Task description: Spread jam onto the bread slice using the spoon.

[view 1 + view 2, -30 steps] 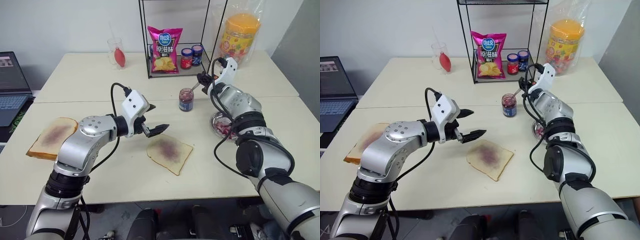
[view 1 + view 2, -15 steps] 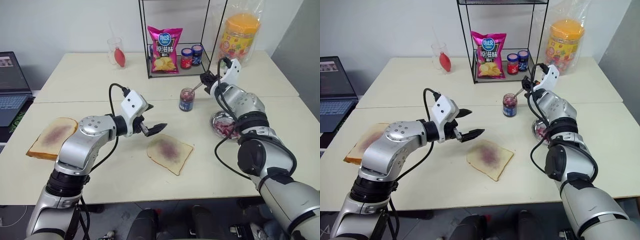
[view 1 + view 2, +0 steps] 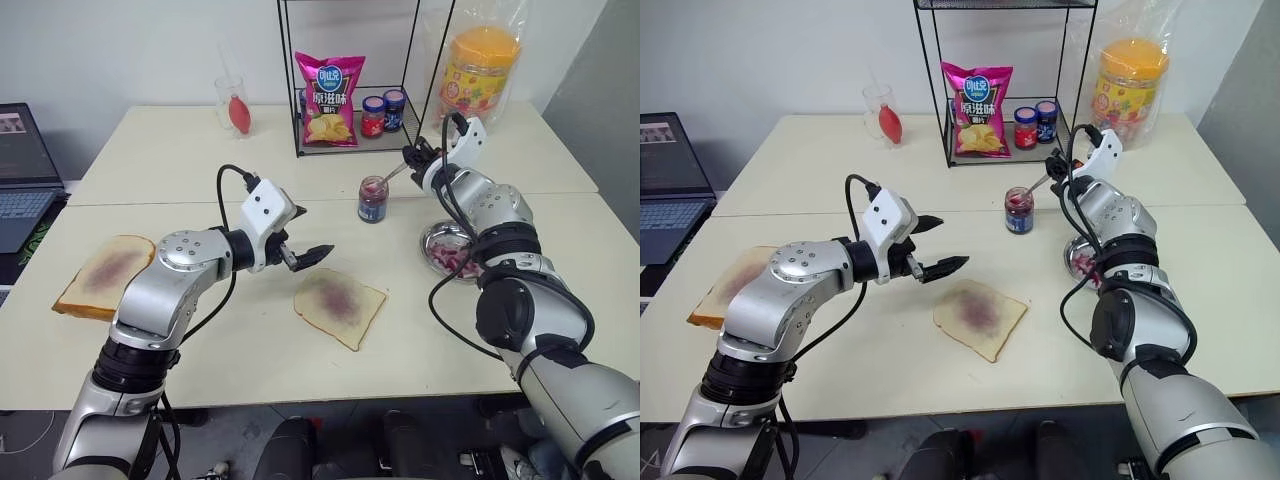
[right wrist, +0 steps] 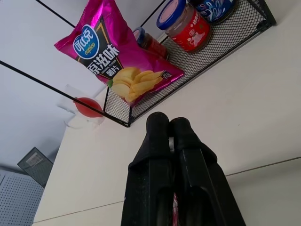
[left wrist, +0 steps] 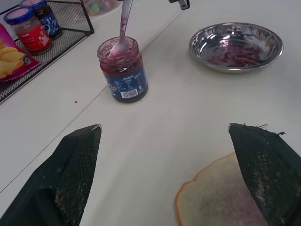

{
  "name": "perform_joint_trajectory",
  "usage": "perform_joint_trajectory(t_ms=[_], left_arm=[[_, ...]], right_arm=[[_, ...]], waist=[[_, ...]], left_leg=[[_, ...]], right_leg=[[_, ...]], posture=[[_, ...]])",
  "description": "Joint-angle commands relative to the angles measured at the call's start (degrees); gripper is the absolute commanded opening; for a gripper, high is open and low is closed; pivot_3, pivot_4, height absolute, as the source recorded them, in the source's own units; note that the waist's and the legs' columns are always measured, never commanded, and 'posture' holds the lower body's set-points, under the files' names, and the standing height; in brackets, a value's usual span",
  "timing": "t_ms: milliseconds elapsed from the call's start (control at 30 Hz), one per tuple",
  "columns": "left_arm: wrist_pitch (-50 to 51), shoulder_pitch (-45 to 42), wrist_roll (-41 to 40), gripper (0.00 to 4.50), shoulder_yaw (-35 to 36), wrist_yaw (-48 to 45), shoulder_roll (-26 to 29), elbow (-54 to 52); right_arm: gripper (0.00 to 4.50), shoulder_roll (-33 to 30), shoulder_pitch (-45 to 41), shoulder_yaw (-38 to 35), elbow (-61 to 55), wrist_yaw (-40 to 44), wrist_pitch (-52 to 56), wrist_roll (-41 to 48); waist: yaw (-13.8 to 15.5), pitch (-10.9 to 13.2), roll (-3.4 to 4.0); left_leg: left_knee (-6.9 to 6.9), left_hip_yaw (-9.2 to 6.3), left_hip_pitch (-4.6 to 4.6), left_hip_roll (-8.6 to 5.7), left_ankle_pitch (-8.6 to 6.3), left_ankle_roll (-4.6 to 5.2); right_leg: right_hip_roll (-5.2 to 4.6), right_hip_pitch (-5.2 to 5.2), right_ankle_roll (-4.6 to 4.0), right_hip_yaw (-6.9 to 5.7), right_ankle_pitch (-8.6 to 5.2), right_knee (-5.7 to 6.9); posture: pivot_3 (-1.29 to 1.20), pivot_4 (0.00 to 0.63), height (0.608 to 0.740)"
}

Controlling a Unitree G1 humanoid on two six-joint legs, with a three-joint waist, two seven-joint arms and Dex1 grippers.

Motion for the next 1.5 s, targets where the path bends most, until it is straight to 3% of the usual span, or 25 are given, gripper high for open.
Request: perform_joint_trajectory(t_ms=[33,900,1200,1367,1500], left_arm=[[-1.4,-1.2,0.5,4.50,1.0,0.2,-0.3,-0.3],[-2.1,-0.9,-0.4,4.50,3.3,-0.3,-1.0,-0.2],[-2.4,11.2,-5.1,4.50,9.6,-10.5,10.2,-7.1],[-2.5,18.8,-7.0,4.50,14.8,-11.5,12.9,-9.8],[-2.4,23.7,-8.8,4.50,16.3,-12.4,13.5,-13.9]], right_arm=[[0.01,-1.2,-3.0,-1.0,-3.2,0.1,0.2,2.0],[0.01,-2.9,-1.6,-4.4,-7.8,-2.5,5.3,8.6],[0.01,3.8,7.5,-2.7,-40.2,-10.3,27.4,22.1],[0.01,9.8,17.5,0.4,-57.9,-17.8,38.3,31.3],[0.01,12.1,23.3,3.9,-66.0,-20.8,40.9,34.7]], waist=[[0.0,0.0,0.00],[0.0,0.0,0.00],[-0.2,0.0,0.00],[-0.1,0.0,-0.03],[0.1,0.0,-0.02]], left_leg=[[0.00,0.01,0.00,0.00,0.00,0.00],[-0.02,0.11,0.00,0.00,0.00,0.01],[-0.17,0.43,0.00,0.15,-0.02,0.03],[-0.18,0.52,0.00,0.15,-0.03,0.04],[-0.15,0.56,-0.02,0.14,-0.03,0.05]], right_leg=[[0.00,0.00,0.00,0.01,0.00,0.00],[0.00,-0.03,0.00,0.14,0.00,0.00],[0.00,-0.28,0.00,0.49,0.00,0.01],[-0.01,-0.33,0.00,0.59,0.00,0.02],[-0.01,-0.36,0.01,0.62,-0.01,-0.03]], posture=[[0.00,0.150,0.740],[0.00,0.150,0.740],[0.00,0.150,0.740],[0.00,0.150,0.740],[0.00,0.150,0.740]])
